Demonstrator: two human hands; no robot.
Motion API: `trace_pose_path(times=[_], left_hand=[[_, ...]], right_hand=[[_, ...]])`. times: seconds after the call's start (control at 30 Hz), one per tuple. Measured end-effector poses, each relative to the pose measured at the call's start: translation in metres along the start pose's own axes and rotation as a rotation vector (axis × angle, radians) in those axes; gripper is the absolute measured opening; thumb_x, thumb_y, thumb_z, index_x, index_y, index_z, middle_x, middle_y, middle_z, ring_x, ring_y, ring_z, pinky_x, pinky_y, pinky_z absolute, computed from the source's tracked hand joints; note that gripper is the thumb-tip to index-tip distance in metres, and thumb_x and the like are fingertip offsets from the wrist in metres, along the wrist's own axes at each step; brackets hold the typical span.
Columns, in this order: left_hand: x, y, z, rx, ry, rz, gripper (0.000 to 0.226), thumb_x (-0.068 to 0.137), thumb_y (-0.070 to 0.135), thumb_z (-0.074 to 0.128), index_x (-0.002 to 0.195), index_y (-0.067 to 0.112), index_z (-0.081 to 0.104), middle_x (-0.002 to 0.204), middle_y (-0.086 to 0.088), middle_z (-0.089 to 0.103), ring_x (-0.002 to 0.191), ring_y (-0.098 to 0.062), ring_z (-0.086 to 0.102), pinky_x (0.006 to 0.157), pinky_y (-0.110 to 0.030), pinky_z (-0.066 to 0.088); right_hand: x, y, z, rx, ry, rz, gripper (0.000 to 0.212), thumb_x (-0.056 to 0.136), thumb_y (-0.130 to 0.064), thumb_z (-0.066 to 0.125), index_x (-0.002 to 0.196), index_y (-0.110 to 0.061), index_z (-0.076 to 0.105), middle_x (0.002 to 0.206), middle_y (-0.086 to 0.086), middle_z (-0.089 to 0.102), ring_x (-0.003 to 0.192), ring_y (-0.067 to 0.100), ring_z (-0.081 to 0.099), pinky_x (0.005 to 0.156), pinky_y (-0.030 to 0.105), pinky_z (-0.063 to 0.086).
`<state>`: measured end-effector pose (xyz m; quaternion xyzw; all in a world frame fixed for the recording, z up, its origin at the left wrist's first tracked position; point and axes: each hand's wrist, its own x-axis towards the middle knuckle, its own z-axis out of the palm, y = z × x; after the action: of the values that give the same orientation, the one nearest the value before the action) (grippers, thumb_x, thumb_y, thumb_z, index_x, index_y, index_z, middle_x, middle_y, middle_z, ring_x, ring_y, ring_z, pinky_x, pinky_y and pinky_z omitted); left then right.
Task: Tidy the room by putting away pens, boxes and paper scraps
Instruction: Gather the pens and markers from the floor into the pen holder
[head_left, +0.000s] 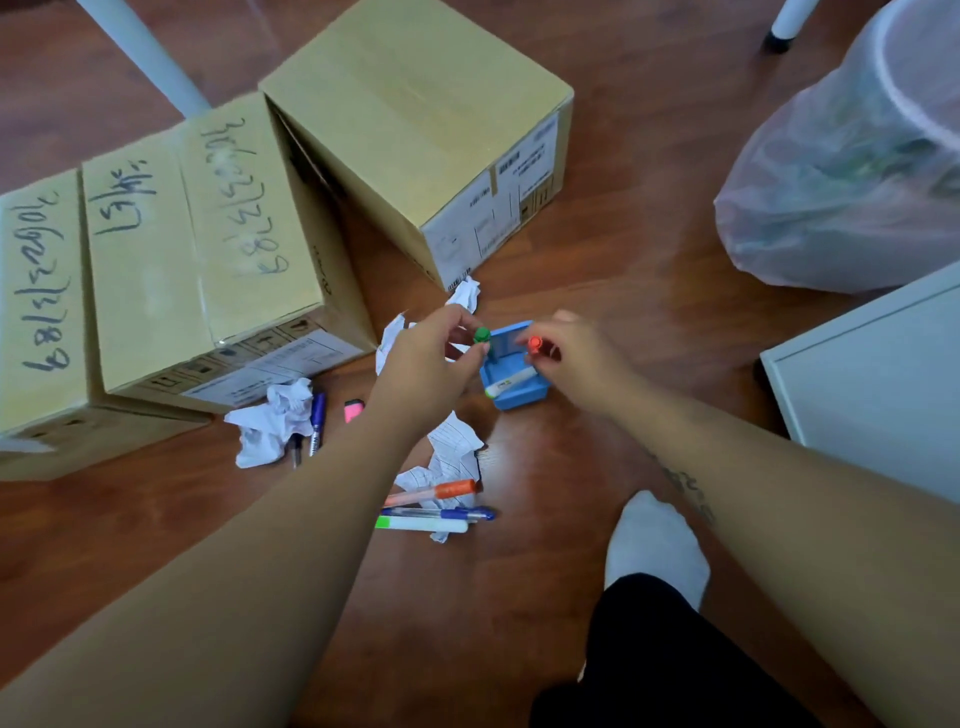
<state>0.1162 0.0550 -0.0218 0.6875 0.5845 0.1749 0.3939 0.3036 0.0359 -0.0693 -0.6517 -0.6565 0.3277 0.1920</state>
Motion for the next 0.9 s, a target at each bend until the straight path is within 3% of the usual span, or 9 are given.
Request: trace_pose_path(times=[0.1,0.23,0.43,0.57,0.67,0.77,0.83,0.9], left_hand=[[-0.006,-0.013,0.006,0.054,-0.012,-0.015,0.009,0.090,0.019,0.065,0.097,0.023,0.061,0.094,0.006,0.068,0.081,-0.008,0.063,0.074,-0.025,0.053],[-0.014,-0.029,0.007,0.133,-0.042,-0.071,0.018,0.091,0.021,0.064,0.108,0.023,0.059,0.105,0.008,0.064,0.088,-0.008,0.060,0.070,-0.017,0.046],[-0.032,-0.046,0.010,0.176,-0.084,-0.131,0.017,0.093,0.016,0.060,0.110,0.019,0.060,0.101,0.008,0.060,0.089,-0.010,0.056,0.065,-0.015,0.043],[-0.049,-0.063,0.009,0.209,-0.085,-0.202,0.018,0.093,0.015,0.060,0.111,0.018,0.062,0.100,0.005,0.061,0.088,-0.012,0.057,0.067,-0.023,0.041],[-0.063,-0.075,0.007,0.208,-0.104,-0.247,0.019,0.092,0.016,0.060,0.112,0.015,0.062,0.099,0.005,0.062,0.088,-0.013,0.059,0.069,-0.021,0.040],[-0.075,-0.084,0.005,0.225,-0.129,-0.242,0.014,0.093,0.018,0.061,0.107,0.017,0.062,0.100,0.006,0.064,0.086,-0.009,0.057,0.070,-0.021,0.044],[-0.079,-0.087,0.004,0.220,-0.127,-0.247,0.013,0.092,0.017,0.061,0.105,0.019,0.062,0.100,0.007,0.064,0.088,-0.008,0.058,0.074,-0.022,0.045],[-0.080,-0.089,0.005,0.204,-0.117,-0.254,0.013,0.092,0.017,0.061,0.105,0.019,0.063,0.102,0.007,0.066,0.090,-0.008,0.059,0.077,-0.024,0.048]], right_hand=[[0.000,0.003,0.002,-0.050,-0.033,-0.032,0.023,0.088,-0.013,0.064,0.110,-0.018,0.070,0.092,0.003,0.050,0.082,0.024,0.056,0.072,0.034,0.047],[0.003,0.003,0.000,-0.071,-0.084,-0.025,0.039,0.087,-0.007,0.059,0.124,-0.018,0.062,0.097,-0.003,0.041,0.082,0.016,0.046,0.072,0.028,0.040],[0.004,0.003,-0.003,-0.074,0.004,-0.001,0.030,0.088,-0.011,0.060,0.116,-0.019,0.064,0.097,-0.002,0.044,0.077,0.020,0.053,0.072,0.033,0.049],[0.006,-0.004,-0.003,-0.071,0.033,-0.026,0.024,0.084,-0.010,0.060,0.105,-0.021,0.066,0.089,-0.003,0.046,0.071,0.018,0.051,0.067,0.037,0.050],[0.007,-0.009,-0.002,-0.059,-0.044,-0.020,0.031,0.082,-0.009,0.060,0.109,-0.022,0.067,0.090,-0.002,0.049,0.082,0.023,0.056,0.073,0.038,0.048],[0.004,-0.014,-0.002,-0.151,-0.095,-0.001,0.032,0.084,-0.028,0.064,0.116,-0.031,0.064,0.100,-0.007,0.057,0.103,0.022,0.051,0.085,0.037,0.034],[0.004,-0.018,-0.002,-0.213,-0.073,-0.002,0.028,0.086,-0.041,0.065,0.113,-0.037,0.065,0.102,-0.015,0.059,0.106,0.017,0.044,0.083,0.036,0.024],[0.008,-0.023,-0.001,-0.250,-0.085,-0.016,0.025,0.089,-0.041,0.063,0.113,-0.035,0.065,0.106,-0.013,0.065,0.108,0.018,0.043,0.081,0.035,0.021]])
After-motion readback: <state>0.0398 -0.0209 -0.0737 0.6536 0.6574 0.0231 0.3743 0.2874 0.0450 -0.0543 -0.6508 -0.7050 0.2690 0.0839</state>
